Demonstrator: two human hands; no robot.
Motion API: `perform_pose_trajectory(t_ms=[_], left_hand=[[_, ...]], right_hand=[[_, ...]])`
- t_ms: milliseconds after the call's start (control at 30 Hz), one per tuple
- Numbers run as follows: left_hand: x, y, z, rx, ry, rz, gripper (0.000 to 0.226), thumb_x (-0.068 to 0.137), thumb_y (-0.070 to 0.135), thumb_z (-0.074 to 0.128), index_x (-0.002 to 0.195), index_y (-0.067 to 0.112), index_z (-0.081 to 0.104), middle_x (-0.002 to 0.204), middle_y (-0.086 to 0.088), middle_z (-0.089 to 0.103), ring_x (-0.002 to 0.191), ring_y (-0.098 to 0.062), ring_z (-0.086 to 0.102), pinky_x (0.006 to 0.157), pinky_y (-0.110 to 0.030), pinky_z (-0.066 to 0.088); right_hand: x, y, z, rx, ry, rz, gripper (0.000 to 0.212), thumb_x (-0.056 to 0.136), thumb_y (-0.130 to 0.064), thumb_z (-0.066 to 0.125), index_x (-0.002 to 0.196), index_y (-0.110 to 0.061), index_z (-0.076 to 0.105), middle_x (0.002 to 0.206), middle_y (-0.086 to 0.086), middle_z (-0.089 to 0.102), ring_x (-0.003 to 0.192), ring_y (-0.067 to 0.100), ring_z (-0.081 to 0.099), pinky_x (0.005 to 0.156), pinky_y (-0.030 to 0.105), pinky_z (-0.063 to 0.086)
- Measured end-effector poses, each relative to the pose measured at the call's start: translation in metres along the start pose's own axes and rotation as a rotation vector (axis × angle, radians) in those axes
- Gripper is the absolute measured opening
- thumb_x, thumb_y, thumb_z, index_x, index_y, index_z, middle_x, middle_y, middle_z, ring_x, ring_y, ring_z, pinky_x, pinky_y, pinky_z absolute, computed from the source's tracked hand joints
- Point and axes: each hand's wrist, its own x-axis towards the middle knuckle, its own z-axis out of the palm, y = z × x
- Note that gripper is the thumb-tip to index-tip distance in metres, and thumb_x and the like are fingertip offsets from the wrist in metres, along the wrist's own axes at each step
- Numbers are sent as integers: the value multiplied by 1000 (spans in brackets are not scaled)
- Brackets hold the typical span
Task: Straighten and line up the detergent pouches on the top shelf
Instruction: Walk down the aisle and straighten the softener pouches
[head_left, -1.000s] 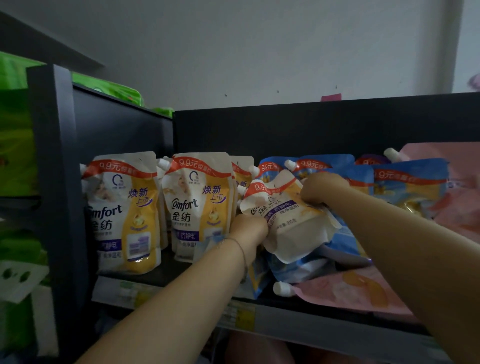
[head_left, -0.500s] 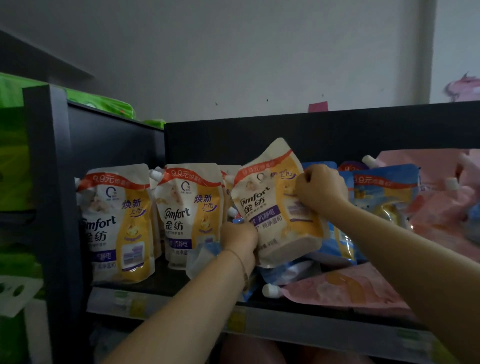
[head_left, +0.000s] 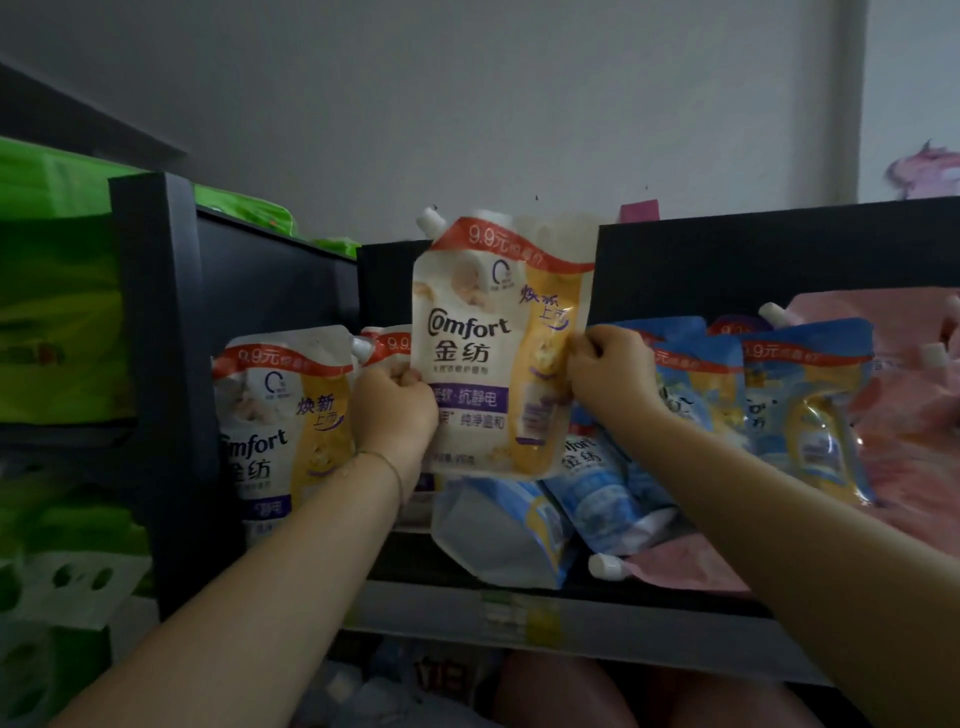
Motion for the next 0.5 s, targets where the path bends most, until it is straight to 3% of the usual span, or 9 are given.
perform_pose_trajectory(t_ms=[100, 167, 233, 300, 500], left_hand=[[18, -15, -22, 28, 71, -8, 23, 99, 18, 41, 107, 12, 61, 98, 1, 59, 90, -19, 54, 78, -32, 43], [28, -26, -33, 35, 133, 9, 21, 99, 18, 41, 108, 12, 59, 95, 1, 55, 89, -18, 51, 77, -30, 40], [35, -37, -41, 15, 163, 24, 19, 100, 17, 40, 106, 12, 57, 94, 2, 55, 88, -19, 52, 77, -30, 41], [40, -47, -46, 8, 183, 49, 17, 100, 16, 39, 101, 11, 56, 91, 2, 56, 85, -18, 53, 74, -30, 42], [44, -77, -46, 113, 192, 156, 15, 100, 20, 39, 91, 15, 50, 84, 2, 58, 73, -18, 55, 59, -30, 42]], right_hand=[[-7, -15, 38, 69, -37, 53, 30, 95, -16, 44, 68, -7, 53, 70, 10, 59, 63, 21, 57, 52, 30, 46], [-10, -21, 64, 169, -57, 106, 27, 93, -18, 43, 76, -1, 56, 78, 18, 64, 72, 31, 65, 64, 45, 57], [-12, -23, 86, 225, -75, 151, 28, 93, -19, 42, 85, 3, 57, 88, 23, 64, 78, 36, 66, 69, 53, 57], [-13, -22, 103, 246, -107, 198, 26, 94, -18, 42, 92, 1, 59, 94, 22, 64, 84, 35, 66, 73, 51, 58], [-15, -4, 124, 214, -249, 310, 22, 96, -12, 39, 84, -17, 57, 90, 17, 67, 86, 34, 67, 78, 49, 57]])
